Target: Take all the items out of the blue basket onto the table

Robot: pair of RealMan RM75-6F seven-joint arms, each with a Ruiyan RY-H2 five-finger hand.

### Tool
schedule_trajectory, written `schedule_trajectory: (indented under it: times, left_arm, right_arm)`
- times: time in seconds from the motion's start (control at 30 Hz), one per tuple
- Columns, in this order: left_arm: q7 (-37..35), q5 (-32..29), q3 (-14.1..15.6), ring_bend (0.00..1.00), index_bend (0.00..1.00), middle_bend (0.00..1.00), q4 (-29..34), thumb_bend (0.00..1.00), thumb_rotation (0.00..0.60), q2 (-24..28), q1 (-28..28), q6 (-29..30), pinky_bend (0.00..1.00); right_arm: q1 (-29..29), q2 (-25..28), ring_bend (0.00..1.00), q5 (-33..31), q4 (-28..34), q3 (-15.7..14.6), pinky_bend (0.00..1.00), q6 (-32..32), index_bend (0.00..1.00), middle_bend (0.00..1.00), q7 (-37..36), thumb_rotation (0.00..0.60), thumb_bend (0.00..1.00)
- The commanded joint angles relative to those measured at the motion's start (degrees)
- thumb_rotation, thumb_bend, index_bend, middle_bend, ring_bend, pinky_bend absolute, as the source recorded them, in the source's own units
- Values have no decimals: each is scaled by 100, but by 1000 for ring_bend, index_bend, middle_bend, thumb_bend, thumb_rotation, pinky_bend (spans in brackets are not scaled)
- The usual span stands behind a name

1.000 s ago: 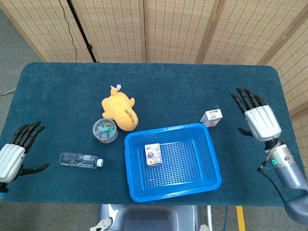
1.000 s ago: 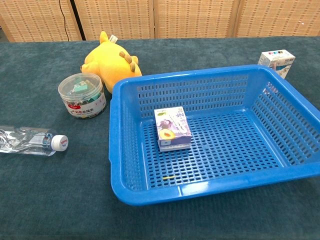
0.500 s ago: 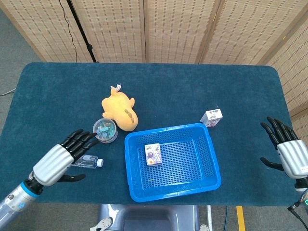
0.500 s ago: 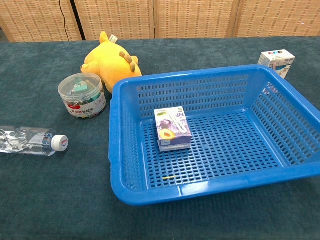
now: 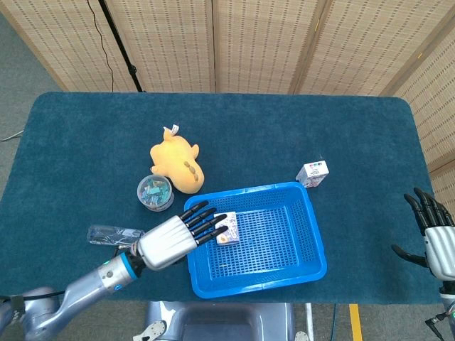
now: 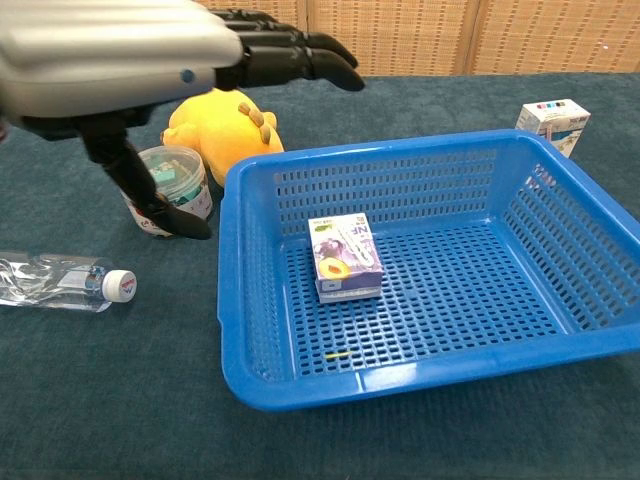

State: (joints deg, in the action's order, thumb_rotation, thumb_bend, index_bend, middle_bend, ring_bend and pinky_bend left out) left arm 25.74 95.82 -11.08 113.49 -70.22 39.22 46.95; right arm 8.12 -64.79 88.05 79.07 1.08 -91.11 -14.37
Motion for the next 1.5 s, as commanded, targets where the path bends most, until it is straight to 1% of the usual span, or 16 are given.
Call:
schedule_trajectory:
  times: [0.03, 0.17, 0.3, 0.43, 0.57, 0.7, 1.2, 1.37, 1.5]
  left_arm:
    - [644, -629, -302, 0, 0, 0, -316, 21, 600, -525, 493, -445, 13]
    - [1107, -1125, -430, 0, 0, 0, -564, 7, 600, -847, 875, -667, 23]
    - [1456, -1520, -488, 0, 0, 0, -760, 0, 600, -1051, 1240, -862, 23]
    - [1805, -1765, -449, 0, 0, 0, -959, 0, 600, -1125, 1590, -1078, 23]
    - [1942, -1837, -373, 0, 0, 0, -1072, 0, 600, -1122, 1761, -1136, 24]
    - [1825, -1800, -201, 0, 0, 0, -1395, 0, 600, -1155, 1911, -1193, 27]
    - [1094, -1451, 154, 0, 0, 0, -2048, 0, 600, -1336, 2196, -1207, 27]
    - [1024, -1485, 209, 0, 0, 0, -2323, 0, 600, -1563, 2345, -1240, 27]
    - [1146, -1535, 265, 0, 0, 0, -2544, 0, 600, -1723, 2475, -1296, 27]
  right_arm:
    - [-39, -71, 0, -65, -112, 70, 108, 6, 4, 0, -83, 600, 0]
    - [-76, -141, 0, -146, -248, 163, 108, 18, 4, 0, -228, 600, 0]
    - [-94, -163, 0, -210, -333, 244, 108, 46, 4, 0, -281, 600, 0]
    - [-114, -164, 0, -283, -365, 316, 103, 76, 4, 0, -295, 600, 0]
    - [-128, -164, 0, -303, -368, 350, 100, 90, 4, 0, -286, 600, 0]
    - [-160, -164, 0, -338, -352, 401, 94, 82, 4, 0, -252, 600, 0]
    - [-199, -205, 0, -405, -307, 538, 91, 99, 0, 0, -187, 600, 0]
    - [-207, -216, 0, -402, -310, 586, 91, 80, 0, 0, -181, 600, 0]
    - [-222, -221, 0, -491, -307, 638, 81, 125, 0, 0, -246, 600, 0]
